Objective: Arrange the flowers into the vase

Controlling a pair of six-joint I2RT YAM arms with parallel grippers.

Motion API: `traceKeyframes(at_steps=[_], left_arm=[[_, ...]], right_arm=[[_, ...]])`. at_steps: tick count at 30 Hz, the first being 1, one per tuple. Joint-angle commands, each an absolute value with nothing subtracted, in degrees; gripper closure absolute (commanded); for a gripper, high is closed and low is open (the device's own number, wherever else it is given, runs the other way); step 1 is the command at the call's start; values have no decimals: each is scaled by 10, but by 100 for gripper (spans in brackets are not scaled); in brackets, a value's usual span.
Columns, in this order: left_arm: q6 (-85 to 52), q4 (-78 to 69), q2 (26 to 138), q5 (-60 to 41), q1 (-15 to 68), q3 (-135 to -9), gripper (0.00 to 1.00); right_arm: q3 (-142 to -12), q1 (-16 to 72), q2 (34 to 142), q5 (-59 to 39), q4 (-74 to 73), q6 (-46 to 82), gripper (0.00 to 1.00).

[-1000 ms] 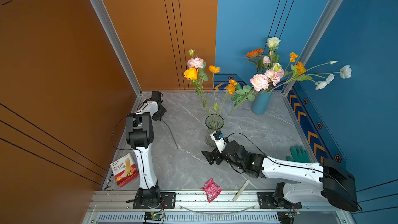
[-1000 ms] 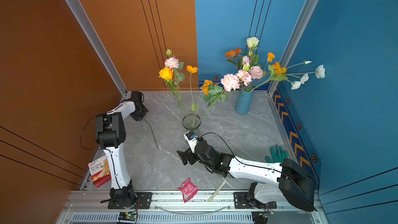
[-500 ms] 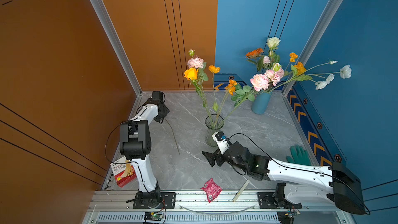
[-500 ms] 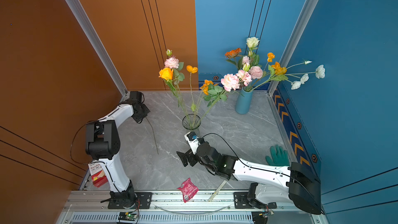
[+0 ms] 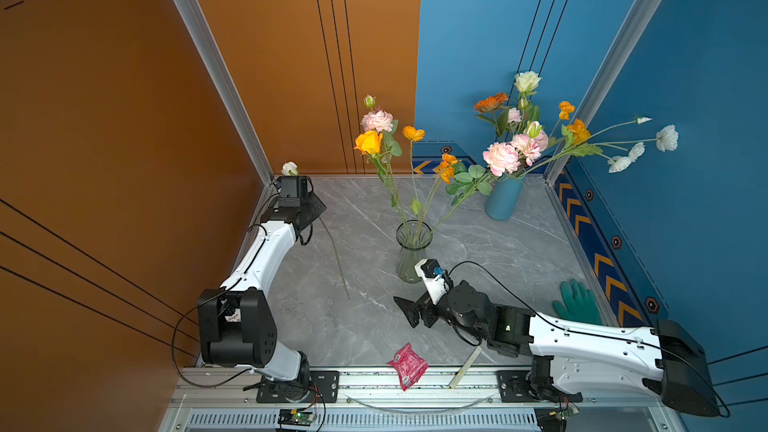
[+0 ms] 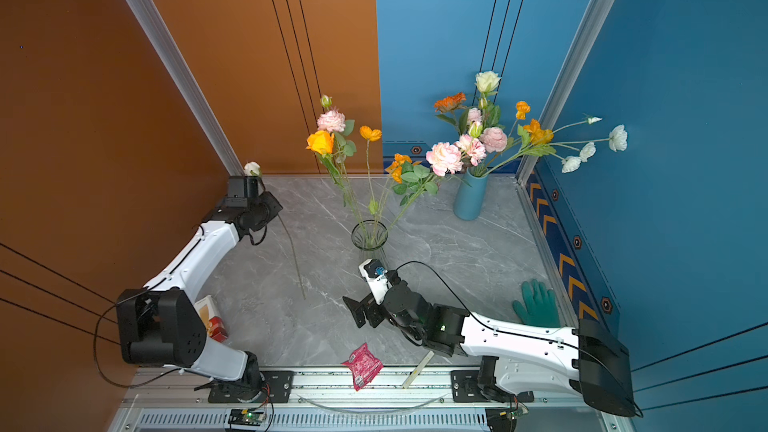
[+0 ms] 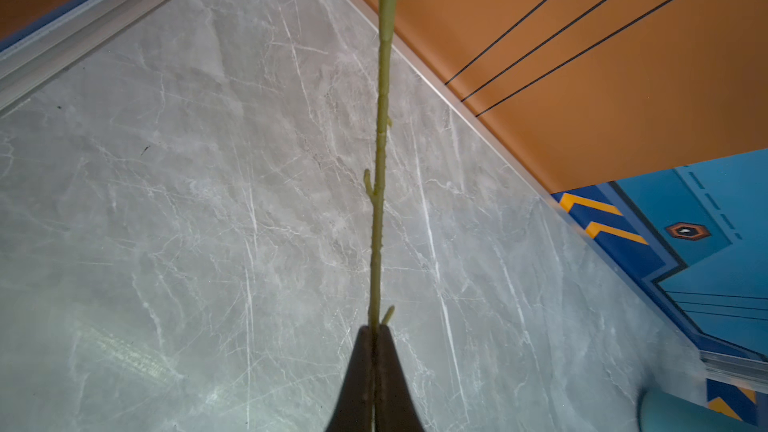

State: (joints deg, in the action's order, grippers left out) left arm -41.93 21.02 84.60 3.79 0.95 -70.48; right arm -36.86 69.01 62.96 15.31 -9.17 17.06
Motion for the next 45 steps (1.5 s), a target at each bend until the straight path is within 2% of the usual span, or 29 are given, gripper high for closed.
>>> traceKeyframes(at_steps=[1, 8, 14, 23, 32, 38, 42, 44, 45], left_arm=[[-428, 196, 792, 52, 26, -701, 100], [-389, 176, 689, 141, 106, -734, 100], [-366, 47, 633, 165, 162, -718, 100], [-319, -248, 612, 123, 233, -648, 100], [-264, -371, 587, 155, 320, -607, 100], [-249, -461, 600, 153, 345, -561, 100], [-245, -456, 600, 170, 354, -536, 100], [-224, -355, 576, 185, 352, -542, 100], [-216, -280, 566, 192, 347, -566, 95]], right_arm=[[-365, 694, 607, 175, -63, 184, 0], [-365, 681, 566, 202, -14, 165, 0], [-364, 670, 539, 195, -5, 163, 0], [-367, 669, 532, 192, -7, 166, 0], [-383, 651, 533, 182, 2, 155, 0], [-393, 649, 534, 180, 8, 155, 0], [-393, 649, 529, 185, 12, 161, 0], [-393, 651, 525, 187, 16, 161, 0], [-392, 652, 523, 189, 20, 160, 0]])
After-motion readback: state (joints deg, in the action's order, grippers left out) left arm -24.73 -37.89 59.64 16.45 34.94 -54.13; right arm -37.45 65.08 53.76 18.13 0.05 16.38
